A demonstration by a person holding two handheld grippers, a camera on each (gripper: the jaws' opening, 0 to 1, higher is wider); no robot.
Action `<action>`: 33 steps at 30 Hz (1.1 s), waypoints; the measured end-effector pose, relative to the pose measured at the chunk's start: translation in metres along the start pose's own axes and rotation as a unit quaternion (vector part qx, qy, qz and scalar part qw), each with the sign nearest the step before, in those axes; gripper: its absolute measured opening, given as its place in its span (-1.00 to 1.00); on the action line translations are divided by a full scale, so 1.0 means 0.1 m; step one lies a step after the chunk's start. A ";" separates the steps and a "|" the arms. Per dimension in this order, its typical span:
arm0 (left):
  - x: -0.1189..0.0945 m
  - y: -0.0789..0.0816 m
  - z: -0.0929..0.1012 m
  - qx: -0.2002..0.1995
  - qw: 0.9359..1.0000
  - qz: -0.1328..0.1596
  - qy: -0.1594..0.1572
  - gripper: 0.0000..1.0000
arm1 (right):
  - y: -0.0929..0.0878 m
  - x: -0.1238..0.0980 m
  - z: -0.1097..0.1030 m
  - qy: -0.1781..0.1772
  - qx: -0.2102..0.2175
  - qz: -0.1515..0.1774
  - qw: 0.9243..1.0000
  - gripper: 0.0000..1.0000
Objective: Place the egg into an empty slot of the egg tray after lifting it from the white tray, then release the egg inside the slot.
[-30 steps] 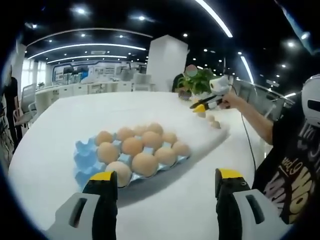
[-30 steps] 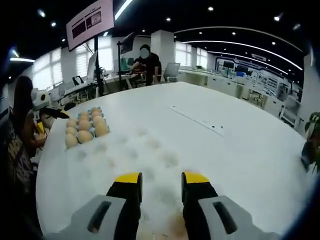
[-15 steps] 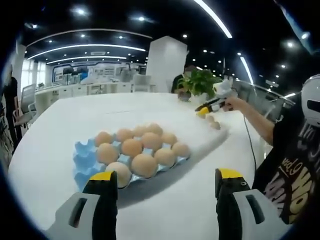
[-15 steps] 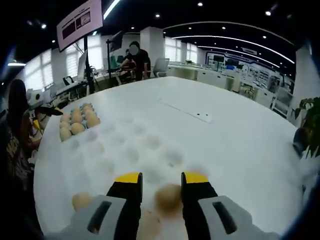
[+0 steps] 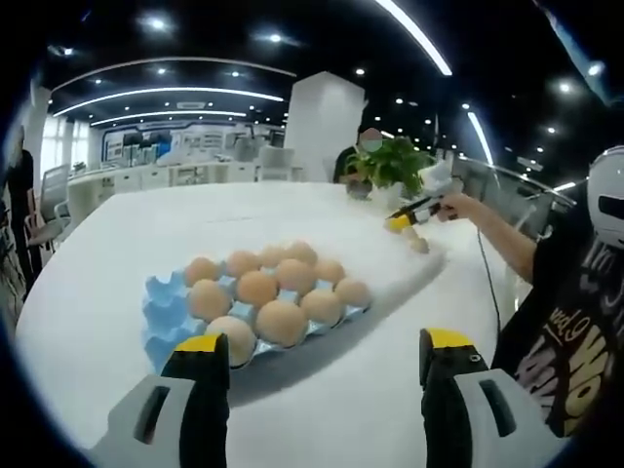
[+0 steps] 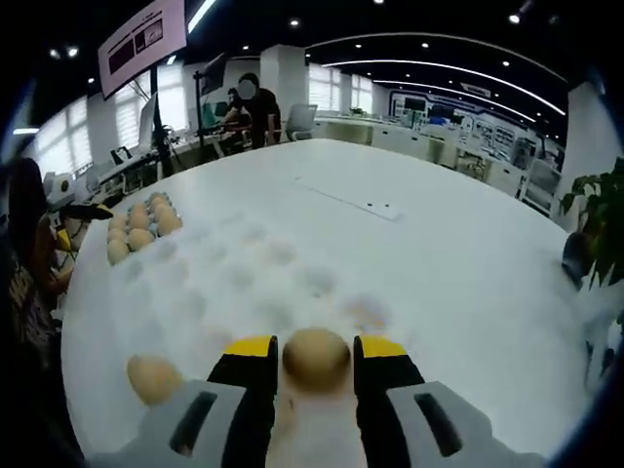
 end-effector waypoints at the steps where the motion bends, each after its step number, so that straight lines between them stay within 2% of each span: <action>1: 0.00 0.00 0.00 0.001 1.000 0.000 0.000 0.63 | -0.01 0.03 0.02 -0.001 0.003 0.002 1.000 -0.38; 15: -0.01 -0.01 0.00 -0.004 1.000 0.005 -0.002 0.63 | 0.02 0.04 -0.02 -0.007 -0.007 -0.007 1.000 -0.40; 33: -0.04 -0.02 -0.03 -0.008 1.000 0.009 -0.004 0.63 | 0.06 0.00 -0.03 -0.016 0.005 0.003 1.000 -0.41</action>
Point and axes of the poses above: the point that each gripper's makers call its tool centre point, and the gripper's own axes: x roughly forward along the fingers, z roughly to its right, y roughly out of its top, the point moved 7 cm from there along -x, roughly backward along the fingers, and after that the axes turned 14 degrees about -x, right-handed, at the moved point
